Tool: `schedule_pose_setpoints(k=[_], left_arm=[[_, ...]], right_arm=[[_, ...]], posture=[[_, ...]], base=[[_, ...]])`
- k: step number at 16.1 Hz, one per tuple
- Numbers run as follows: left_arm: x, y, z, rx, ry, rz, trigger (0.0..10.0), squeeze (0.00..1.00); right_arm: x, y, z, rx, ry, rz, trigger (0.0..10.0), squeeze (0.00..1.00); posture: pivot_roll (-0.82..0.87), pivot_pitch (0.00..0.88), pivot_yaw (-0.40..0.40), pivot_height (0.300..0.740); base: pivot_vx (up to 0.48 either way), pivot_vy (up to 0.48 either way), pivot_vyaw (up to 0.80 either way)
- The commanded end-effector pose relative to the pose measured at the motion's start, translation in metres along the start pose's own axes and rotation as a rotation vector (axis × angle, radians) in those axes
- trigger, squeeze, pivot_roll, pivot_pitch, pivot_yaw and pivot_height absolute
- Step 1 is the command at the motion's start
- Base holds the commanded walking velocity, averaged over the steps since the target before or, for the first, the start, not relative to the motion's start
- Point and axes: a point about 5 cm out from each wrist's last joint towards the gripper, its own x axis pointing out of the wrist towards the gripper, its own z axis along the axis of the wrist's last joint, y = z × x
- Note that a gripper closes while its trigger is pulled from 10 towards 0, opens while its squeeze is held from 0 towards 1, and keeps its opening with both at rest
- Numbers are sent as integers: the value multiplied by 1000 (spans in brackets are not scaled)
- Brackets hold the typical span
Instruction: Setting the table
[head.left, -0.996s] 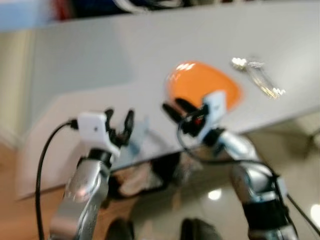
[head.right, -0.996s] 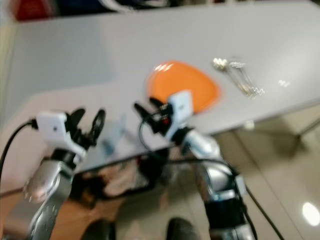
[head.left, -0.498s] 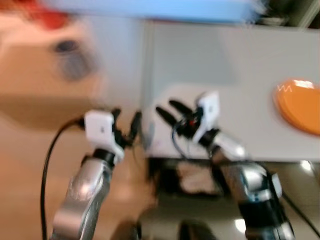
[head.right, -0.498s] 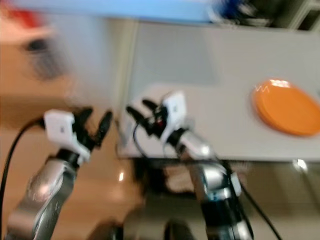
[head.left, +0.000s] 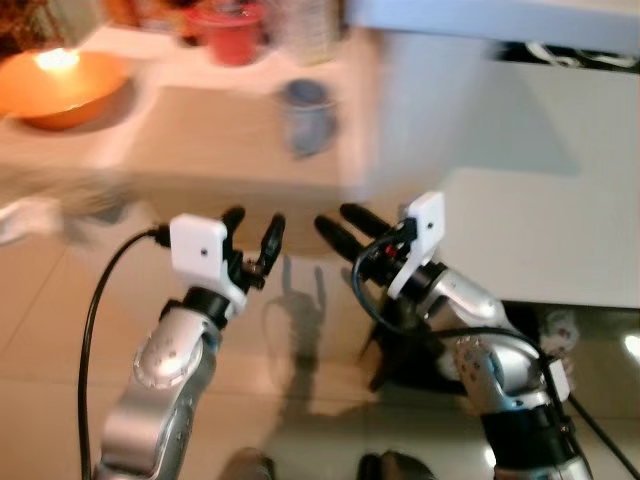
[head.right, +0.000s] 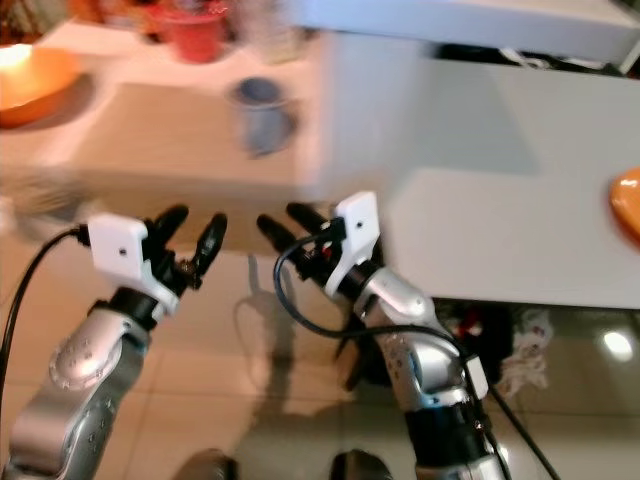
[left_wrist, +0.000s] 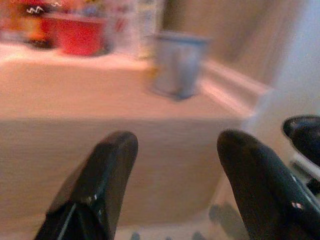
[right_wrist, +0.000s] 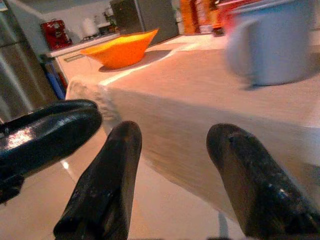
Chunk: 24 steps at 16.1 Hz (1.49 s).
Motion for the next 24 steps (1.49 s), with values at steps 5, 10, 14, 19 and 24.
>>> schedule_pose_setpoints(k=[5, 10, 14, 19, 24], left_arm=[[13, 1, 46, 28, -156, -11, 10000, 0], [19, -1, 54, 15, -181, 3, 10000, 0], [10, 8, 45, -24, -164, 50, 6353, 0], [10, 4, 47, -37, -184, 21, 0, 0], [10, 9, 43, -18, -159, 58, 10000, 0]], right_arm=[[13, 0, 21, -57, -92, -40, 10000, 0], [24, 4, 34, -48, -153, -49, 10000, 0], [29, -2, 41, -39, -168, -99, 10000, 0], [34, -9, 45, -25, -170, -153, 10000, 0], [33, -14, 53, 23, -238, -170, 10000, 1000]], posture=[[-35, 131, -14, 740], [-34, 132, -17, 740], [-31, 140, -16, 740], [-26, 127, -18, 740], [-25, 118, -20, 740]], base=[[0, 469, 0], [0, 468, 0], [0, 115, 0], [0, 0, 0], [66, 0, 0]])
